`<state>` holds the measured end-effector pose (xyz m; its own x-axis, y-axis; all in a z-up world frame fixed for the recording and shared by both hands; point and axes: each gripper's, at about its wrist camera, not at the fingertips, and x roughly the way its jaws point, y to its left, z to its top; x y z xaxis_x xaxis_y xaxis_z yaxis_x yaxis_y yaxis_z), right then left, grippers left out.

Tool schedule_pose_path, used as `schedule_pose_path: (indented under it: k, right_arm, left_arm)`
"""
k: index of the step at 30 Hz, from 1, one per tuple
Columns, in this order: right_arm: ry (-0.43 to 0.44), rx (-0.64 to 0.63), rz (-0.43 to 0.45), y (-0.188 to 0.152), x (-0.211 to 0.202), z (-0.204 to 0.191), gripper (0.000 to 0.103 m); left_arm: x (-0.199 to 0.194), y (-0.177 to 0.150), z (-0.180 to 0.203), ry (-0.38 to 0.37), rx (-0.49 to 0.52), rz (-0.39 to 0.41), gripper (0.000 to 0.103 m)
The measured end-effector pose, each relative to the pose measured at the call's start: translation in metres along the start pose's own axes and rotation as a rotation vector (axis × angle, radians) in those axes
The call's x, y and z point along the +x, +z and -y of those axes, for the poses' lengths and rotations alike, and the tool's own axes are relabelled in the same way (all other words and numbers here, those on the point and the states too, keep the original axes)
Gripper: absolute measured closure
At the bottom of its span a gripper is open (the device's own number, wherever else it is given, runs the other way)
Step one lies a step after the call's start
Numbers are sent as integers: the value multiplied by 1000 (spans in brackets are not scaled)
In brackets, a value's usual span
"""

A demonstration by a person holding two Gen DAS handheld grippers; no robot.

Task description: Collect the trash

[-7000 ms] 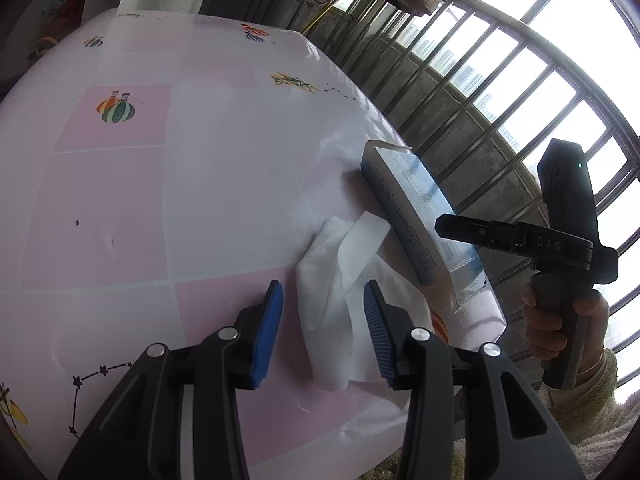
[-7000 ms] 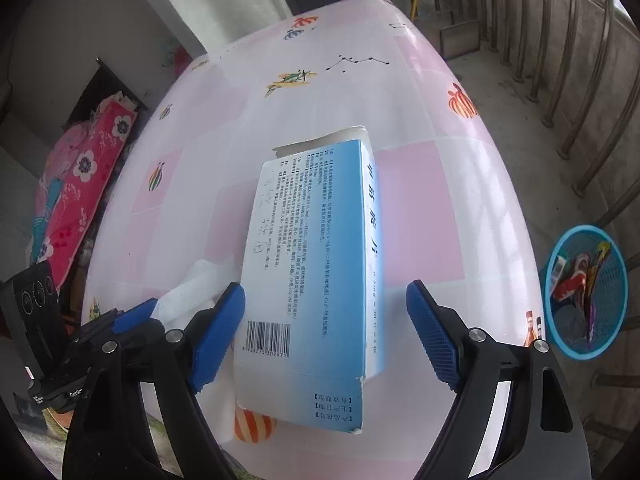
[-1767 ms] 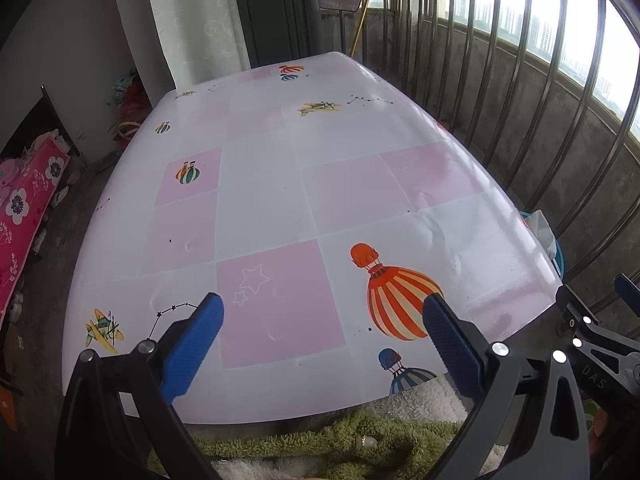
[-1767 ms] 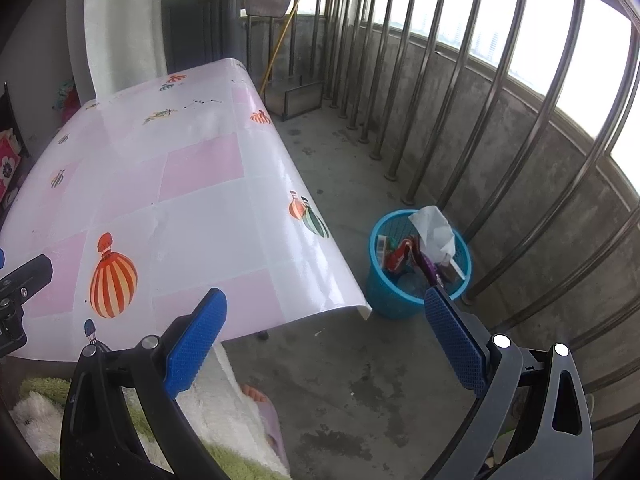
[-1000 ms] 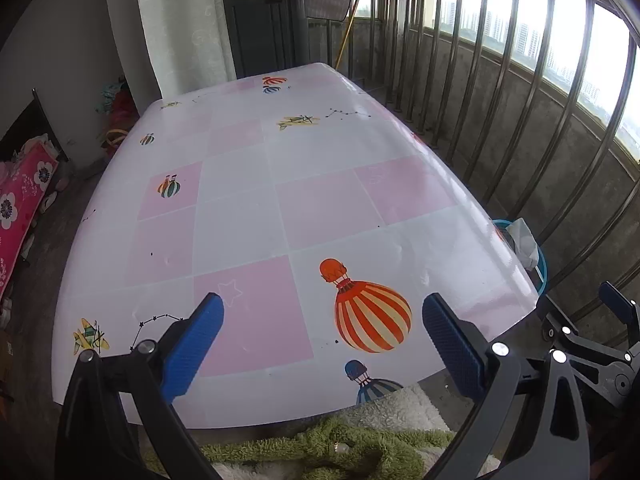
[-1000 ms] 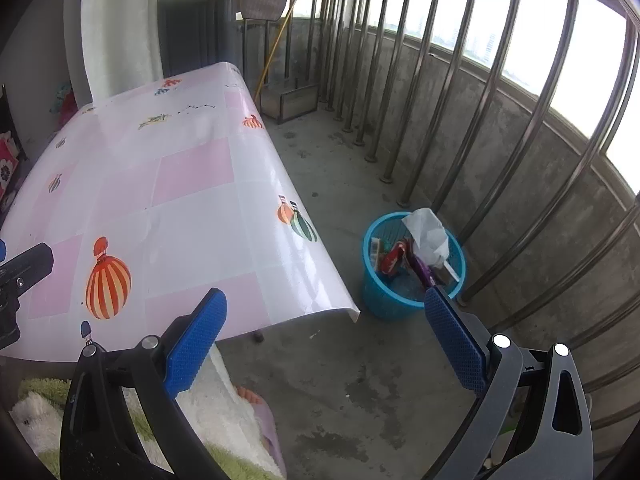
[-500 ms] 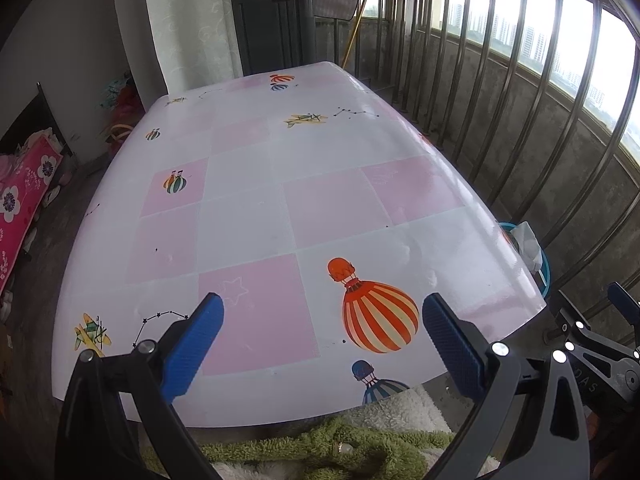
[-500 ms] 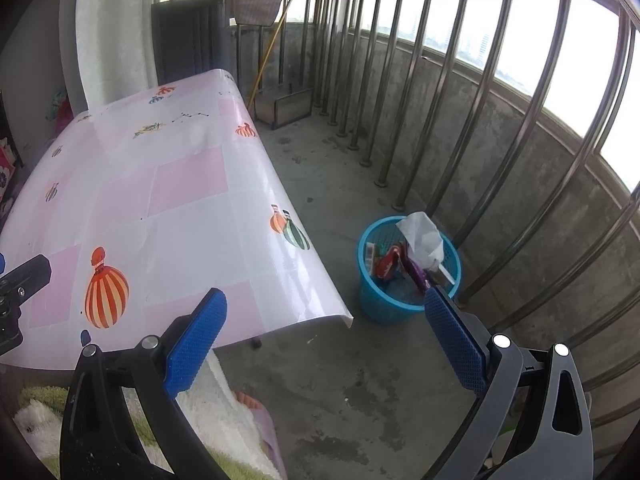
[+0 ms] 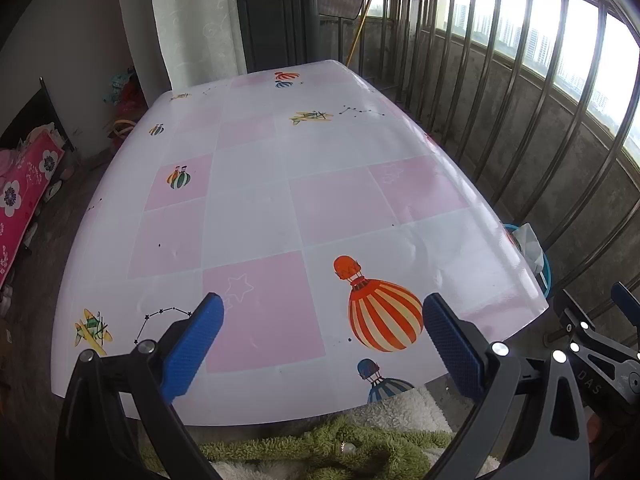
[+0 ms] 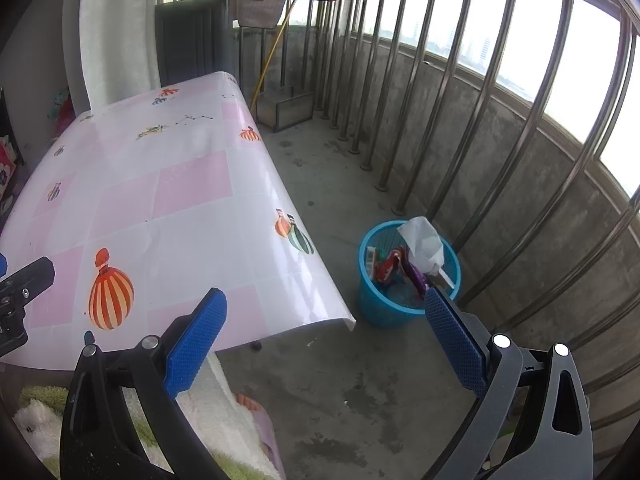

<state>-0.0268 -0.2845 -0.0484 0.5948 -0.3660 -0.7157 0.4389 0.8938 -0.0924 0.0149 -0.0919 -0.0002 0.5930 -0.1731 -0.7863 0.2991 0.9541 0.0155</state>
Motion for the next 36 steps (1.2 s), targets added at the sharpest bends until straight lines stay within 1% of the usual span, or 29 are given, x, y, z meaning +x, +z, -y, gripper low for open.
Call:
schedule_pose_path:
  k: [36]
  right_arm:
    - [2, -1, 3, 2, 0, 1, 8]
  left_arm:
    - [-1, 2, -2, 1, 2, 5, 6]
